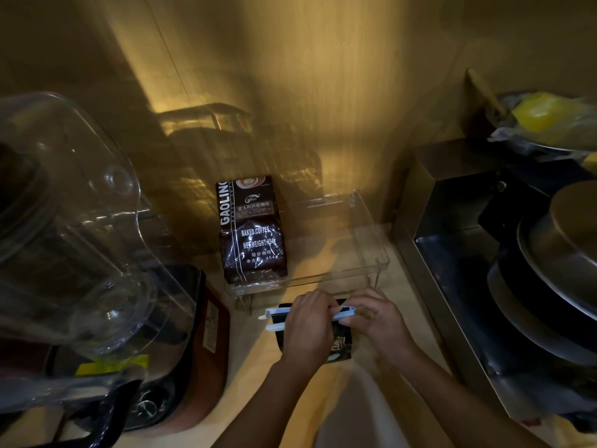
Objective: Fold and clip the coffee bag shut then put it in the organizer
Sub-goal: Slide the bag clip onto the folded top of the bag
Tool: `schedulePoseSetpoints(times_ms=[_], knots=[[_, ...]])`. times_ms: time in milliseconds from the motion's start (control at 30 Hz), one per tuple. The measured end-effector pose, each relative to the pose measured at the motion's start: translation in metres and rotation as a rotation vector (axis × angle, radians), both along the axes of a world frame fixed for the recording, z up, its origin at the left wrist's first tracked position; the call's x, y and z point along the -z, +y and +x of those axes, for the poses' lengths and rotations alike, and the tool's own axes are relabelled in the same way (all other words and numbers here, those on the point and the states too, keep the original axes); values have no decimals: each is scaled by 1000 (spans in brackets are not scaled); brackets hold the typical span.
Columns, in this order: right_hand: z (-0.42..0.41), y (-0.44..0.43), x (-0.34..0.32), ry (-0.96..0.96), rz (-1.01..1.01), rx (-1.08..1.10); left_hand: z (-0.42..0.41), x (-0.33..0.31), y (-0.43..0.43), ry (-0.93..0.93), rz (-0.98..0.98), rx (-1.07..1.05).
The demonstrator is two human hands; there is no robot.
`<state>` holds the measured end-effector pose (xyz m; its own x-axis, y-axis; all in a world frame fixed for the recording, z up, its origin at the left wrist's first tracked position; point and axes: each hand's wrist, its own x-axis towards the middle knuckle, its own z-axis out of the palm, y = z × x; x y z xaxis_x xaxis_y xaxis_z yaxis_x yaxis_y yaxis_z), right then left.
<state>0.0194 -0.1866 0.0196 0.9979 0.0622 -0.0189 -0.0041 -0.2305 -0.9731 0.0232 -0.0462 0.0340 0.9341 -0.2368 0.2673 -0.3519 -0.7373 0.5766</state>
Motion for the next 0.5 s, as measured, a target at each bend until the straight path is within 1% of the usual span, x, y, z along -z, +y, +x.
schedulePoseSetpoints(times_ms=[67,200,267,367,433,500], knots=[[-1,1,0,-9,1,-5,-2,1,-1,-3,-22,11],[2,2,0,-55,-150,-31,-4,3,-4,-4,-62,-20],[2,1,2,-54,-132,-12,-3,3,-5,-10,-51,-22],[-4,3,5,-61,-122,49,-3,-2,-3,-19,-20,46],[-7,4,8,-56,-109,67,-2,-4,7,-46,17,98],[-8,1,10,-32,-98,79,0,-4,21,-38,48,101]])
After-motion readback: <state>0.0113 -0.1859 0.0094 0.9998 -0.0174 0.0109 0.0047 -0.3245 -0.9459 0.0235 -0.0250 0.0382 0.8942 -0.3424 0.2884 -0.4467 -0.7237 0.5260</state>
